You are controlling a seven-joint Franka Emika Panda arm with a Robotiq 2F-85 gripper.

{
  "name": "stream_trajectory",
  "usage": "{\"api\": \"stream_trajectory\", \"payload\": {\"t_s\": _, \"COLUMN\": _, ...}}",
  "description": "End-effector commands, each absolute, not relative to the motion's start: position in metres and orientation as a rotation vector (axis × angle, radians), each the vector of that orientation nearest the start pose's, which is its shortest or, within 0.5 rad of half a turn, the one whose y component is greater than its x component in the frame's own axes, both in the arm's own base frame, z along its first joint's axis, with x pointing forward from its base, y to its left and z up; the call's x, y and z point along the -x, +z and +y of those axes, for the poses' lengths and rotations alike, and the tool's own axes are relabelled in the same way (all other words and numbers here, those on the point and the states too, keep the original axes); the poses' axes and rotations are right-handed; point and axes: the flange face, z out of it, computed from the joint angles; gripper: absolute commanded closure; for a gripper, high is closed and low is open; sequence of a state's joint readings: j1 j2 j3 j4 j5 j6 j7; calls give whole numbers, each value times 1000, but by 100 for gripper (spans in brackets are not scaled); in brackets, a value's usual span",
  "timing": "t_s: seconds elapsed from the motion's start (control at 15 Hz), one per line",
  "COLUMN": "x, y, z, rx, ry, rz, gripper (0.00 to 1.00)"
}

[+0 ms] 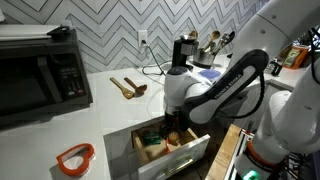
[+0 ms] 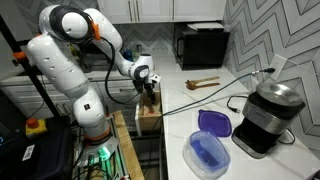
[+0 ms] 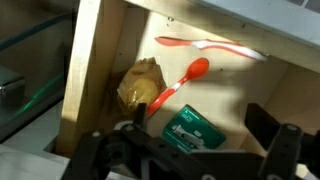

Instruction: Open the drawer then remove the spoon from the drawer

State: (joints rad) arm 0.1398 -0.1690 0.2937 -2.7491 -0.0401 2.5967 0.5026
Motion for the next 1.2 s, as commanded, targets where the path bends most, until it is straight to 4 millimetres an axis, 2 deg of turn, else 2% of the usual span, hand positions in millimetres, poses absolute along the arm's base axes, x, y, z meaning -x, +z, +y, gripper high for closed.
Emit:
{"api": "stream_trajectory", "payload": {"t_s": 0.0, "x": -358, "y": 243, "z": 156, "rx": 3188, "ry": 10, "rz": 88, "gripper": 0}}
{"api": "stream_trajectory", "payload": {"t_s": 0.27, "x": -357, "y": 213, "z": 158, "rx": 3171, "ry": 23, "rz": 113, "gripper": 0}}
{"api": "stream_trajectory", "payload": {"t_s": 0.53, "x": -350, "y": 187, "z": 157, "rx": 3135, "ry": 126, "rz": 150, "gripper": 0}}
{"api": "stream_trajectory", "payload": {"t_s": 0.8, "x": -347, "y": 184, "z": 153, "rx": 3103, "ry": 206, "rz": 198, "gripper": 0}}
{"api": "stream_trajectory", "payload": {"t_s": 1.0, "x": -347, "y": 190, "z": 153, "rx": 3050, "ry": 242, "rz": 206, "gripper": 0}}
{"api": "stream_trajectory", "payload": {"t_s": 1.13, "x": -341, "y": 188, "z": 154, "rx": 3005, "ry": 331, "rz": 187, "gripper": 0}}
